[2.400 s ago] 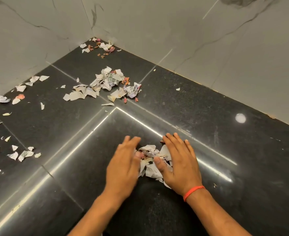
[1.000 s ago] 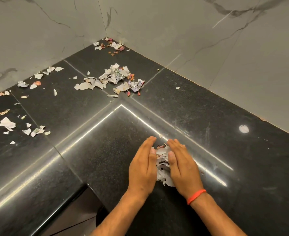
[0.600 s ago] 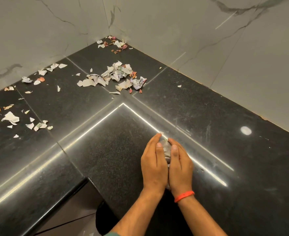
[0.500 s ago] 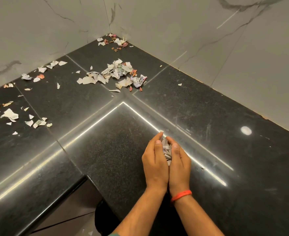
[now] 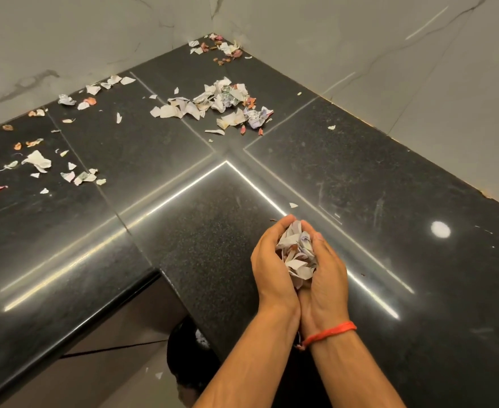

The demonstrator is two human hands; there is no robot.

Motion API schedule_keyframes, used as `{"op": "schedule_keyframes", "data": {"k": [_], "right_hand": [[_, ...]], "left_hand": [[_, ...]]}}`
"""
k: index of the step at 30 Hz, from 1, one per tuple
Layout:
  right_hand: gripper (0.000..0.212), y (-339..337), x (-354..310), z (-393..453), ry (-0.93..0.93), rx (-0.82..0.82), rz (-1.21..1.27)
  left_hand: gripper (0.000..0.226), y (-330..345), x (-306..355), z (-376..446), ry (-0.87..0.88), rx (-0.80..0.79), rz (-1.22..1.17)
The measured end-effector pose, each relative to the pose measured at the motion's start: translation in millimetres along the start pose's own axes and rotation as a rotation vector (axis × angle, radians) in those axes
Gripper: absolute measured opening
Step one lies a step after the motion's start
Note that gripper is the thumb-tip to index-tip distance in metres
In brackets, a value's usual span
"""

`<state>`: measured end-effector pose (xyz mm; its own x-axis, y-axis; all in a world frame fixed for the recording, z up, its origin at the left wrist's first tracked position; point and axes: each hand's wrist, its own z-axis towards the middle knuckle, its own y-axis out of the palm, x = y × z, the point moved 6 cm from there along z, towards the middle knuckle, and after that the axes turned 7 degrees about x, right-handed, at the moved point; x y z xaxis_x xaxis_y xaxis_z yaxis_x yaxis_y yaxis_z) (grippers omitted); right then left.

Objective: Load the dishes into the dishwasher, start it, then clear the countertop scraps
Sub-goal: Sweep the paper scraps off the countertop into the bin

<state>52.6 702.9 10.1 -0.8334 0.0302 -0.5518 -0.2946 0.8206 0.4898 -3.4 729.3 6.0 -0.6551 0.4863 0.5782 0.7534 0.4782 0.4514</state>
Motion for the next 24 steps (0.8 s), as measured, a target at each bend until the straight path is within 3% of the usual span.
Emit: {"op": "schedule_keyframes", "data": {"k": [8,16,18,22,24], "right_hand": [[0.026,-6,47,-57,0.084,-0.028,-0.036],[0.032,-8,141,-125,0.228,-0.104,-0.195],[0.036,-18,170,-134,0.289,-0.111,-0.242],[0.038,-55,236,-131,0.452,-0.043,-0.253],[0.034,-75,266,-122,0.522,0.022,-0.230]], "left_hand": [[0.027,-66,29,-28,0.057,0.052,-0.002],[0.027,-186,69,-44,0.162,0.147,-0.061],[0.025,-224,67,-43,0.210,0.178,0.045],[0.034,-307,30,-20,0.100,0.285,0.178],[0.028,-328,28,-12,0.060,0.370,0.095]]}}
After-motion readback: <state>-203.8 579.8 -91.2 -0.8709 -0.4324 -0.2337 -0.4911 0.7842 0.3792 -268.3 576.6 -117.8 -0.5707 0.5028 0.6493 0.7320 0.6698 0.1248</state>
